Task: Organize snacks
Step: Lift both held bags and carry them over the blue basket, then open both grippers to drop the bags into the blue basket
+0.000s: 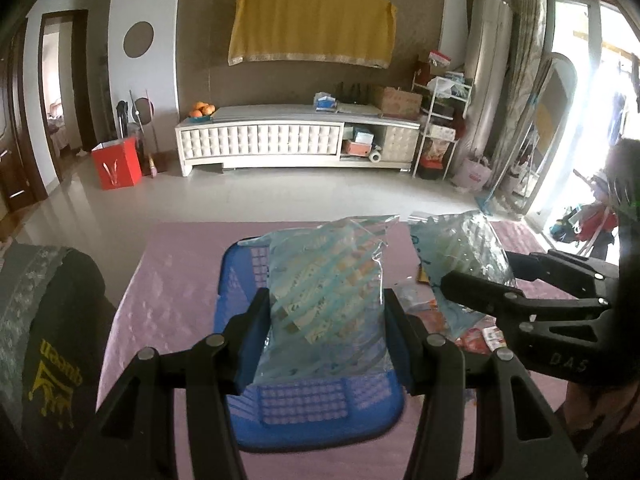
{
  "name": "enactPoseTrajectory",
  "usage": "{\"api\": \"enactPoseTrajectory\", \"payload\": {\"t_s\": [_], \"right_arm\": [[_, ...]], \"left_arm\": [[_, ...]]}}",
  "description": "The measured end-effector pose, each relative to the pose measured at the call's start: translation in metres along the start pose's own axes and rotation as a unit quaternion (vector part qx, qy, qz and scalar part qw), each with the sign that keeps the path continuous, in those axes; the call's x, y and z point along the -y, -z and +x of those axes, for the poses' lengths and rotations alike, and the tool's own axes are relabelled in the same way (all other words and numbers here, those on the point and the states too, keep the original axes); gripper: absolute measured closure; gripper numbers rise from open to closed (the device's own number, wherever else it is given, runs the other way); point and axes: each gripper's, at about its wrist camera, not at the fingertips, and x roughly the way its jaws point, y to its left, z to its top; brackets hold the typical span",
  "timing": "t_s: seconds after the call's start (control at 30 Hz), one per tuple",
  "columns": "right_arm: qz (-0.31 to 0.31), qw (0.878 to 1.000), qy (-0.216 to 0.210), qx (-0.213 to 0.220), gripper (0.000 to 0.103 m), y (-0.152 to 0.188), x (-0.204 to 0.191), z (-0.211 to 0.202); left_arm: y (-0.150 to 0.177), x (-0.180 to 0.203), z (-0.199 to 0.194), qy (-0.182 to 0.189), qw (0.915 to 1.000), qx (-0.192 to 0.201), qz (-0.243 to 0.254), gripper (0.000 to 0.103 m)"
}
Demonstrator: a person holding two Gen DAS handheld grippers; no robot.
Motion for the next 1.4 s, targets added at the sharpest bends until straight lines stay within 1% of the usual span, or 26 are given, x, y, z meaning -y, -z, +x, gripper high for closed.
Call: {"api": "enactPoseTrajectory", "payload": {"t_s": [0.2,0.27,0.33,0.53,0.67,0.77,0.93,1.03,1.13,1.2,1.23,1.27,1.3,1.37,1.4], "right_arm": [[0.004,0.999,-0.007,-0.035,0.043,-0.010,-0.004,0.043],[0.002,0.999,-0.010,-0.049,0.043,-0.014,-0.005,0.057],[-0.009,0.998,-0.006,-0.060,0.043,-0.017,-0.008,0.071],[-0.038,0.996,0.006,-0.085,0.043,-0.026,-0.012,0.096],[-0.039,0.994,0.005,-0.102,0.043,-0.027,-0.008,0.107],[-0.043,0.993,0.008,-0.110,0.042,-0.028,-0.005,0.113],[-0.040,0.992,-0.001,-0.122,0.042,-0.031,-0.003,0.124],[-0.051,0.991,0.012,-0.120,0.042,-0.032,-0.005,0.127],[-0.046,0.992,0.011,-0.117,0.040,-0.032,-0.005,0.130],[-0.038,0.992,0.005,-0.123,0.037,-0.033,-0.001,0.133],[-0.036,0.991,0.007,-0.129,0.030,-0.034,0.001,0.134],[-0.037,0.991,0.018,-0.130,0.024,-0.034,0.001,0.133],[-0.039,0.991,0.024,-0.126,0.021,-0.035,0.000,0.132],[-0.037,0.992,0.043,-0.110,0.015,-0.036,0.002,0.121],[-0.035,0.993,0.045,-0.107,0.014,-0.036,0.003,0.118]], "left_arm": [[-0.004,-0.031,0.045,-0.003,0.9995,-0.032,-0.002,0.052],[-0.006,-0.038,0.058,0.001,0.9990,-0.045,-0.003,0.052],[-0.007,-0.047,0.072,0.009,0.9984,-0.055,-0.010,0.052],[-0.011,-0.067,0.105,0.012,0.9963,-0.080,-0.029,0.052],[-0.016,-0.067,0.118,0.029,0.9945,-0.099,-0.018,0.051],[-0.017,-0.061,0.125,0.013,0.9952,-0.098,0.001,0.051],[-0.021,-0.062,0.138,0.014,0.9940,-0.108,-0.008,0.051],[-0.023,-0.064,0.139,0.012,0.9940,-0.108,-0.005,0.050],[-0.022,-0.063,0.144,-0.003,0.9937,-0.112,0.009,0.049],[-0.022,-0.065,0.146,-0.009,0.9934,-0.114,0.006,0.043],[-0.022,-0.066,0.145,-0.007,0.9935,-0.114,0.004,0.041],[-0.022,-0.067,0.145,-0.004,0.9933,-0.116,0.005,0.039],[-0.021,-0.066,0.143,-0.003,0.9932,-0.116,0.007,0.035],[-0.021,-0.065,0.139,-0.011,0.9937,-0.111,0.012,0.034],[-0.021,-0.065,0.136,-0.013,0.9939,-0.109,0.010,0.034]]}}
